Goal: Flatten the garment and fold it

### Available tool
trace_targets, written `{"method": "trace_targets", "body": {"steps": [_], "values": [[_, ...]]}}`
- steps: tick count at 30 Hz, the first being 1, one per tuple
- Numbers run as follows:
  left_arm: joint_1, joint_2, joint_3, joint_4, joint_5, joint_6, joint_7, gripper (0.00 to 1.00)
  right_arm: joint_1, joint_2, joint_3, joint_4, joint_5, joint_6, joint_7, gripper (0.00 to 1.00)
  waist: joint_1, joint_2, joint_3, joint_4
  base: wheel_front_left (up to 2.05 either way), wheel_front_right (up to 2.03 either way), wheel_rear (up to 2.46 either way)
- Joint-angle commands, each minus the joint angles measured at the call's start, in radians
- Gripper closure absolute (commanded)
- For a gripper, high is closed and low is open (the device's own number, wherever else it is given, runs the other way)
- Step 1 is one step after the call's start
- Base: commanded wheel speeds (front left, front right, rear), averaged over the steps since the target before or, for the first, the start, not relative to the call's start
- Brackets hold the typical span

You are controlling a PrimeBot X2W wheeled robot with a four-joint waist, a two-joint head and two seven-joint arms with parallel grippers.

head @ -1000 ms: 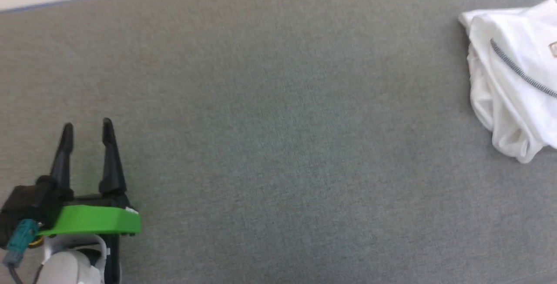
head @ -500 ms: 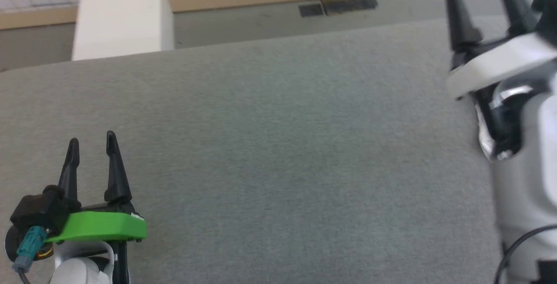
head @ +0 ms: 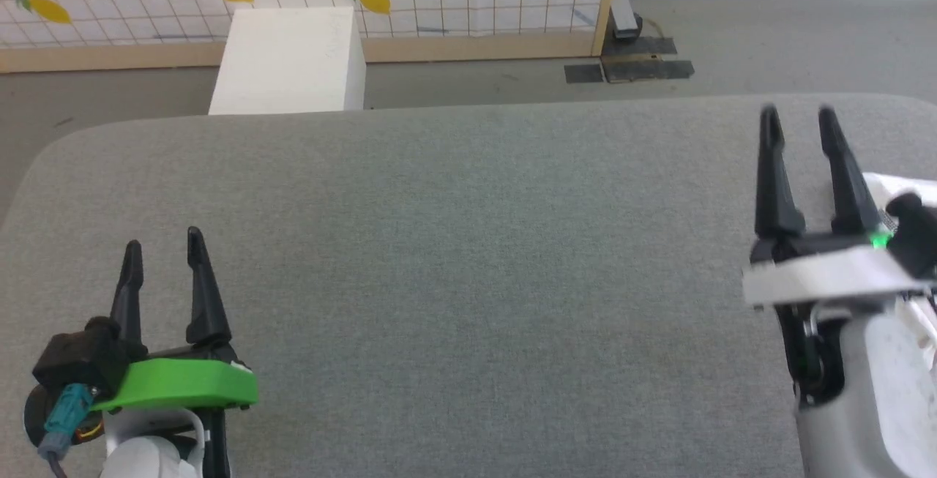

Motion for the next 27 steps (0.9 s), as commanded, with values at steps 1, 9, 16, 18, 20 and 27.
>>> {"method": "trace_targets", "body": {"steps": [1,9,16,18,20,27], "values": [[0.007,-0.004,-0.005,0.007,-0.003,0.007,-0.005,0.00,0.034,0.000,-0.009,0.001,0.002,-0.002,-0.010,0.00,0.0001,0.0000,-0.010,0.009,0.00,0.00,0.00],[-0.003,-0.017,-0.051,0.057,0.019,-0.003,-0.009,0.00,0.182,0.000,-0.020,-0.041,0.006,-0.002,-0.011,0.00,0.0001,0.0000,-0.036,0.027,0.00,0.00,0.00],[0.002,-0.020,-0.097,0.112,0.025,-0.024,0.008,0.00,0.242,0.000,-0.014,-0.020,-0.011,-0.002,-0.011,0.00,0.0001,0.0000,-0.043,0.031,0.00,0.00,0.00],[0.007,-0.023,-0.104,0.128,0.027,-0.024,0.007,0.00,0.254,0.000,-0.005,-0.008,-0.020,-0.002,-0.011,0.00,0.0001,0.0000,-0.047,0.032,0.00,0.00,0.00],[0.013,-0.027,-0.112,0.144,0.027,-0.025,0.005,0.00,0.266,0.000,0.009,0.013,-0.041,-0.002,-0.011,0.00,0.0001,0.0000,-0.050,0.034,0.00,0.00,0.00],[0.027,-0.034,-0.135,0.197,0.037,-0.023,0.001,0.00,0.290,0.000,0.022,0.036,-0.075,-0.002,-0.011,0.00,0.0001,0.0000,-0.065,0.042,0.00,0.00,0.00]]}}
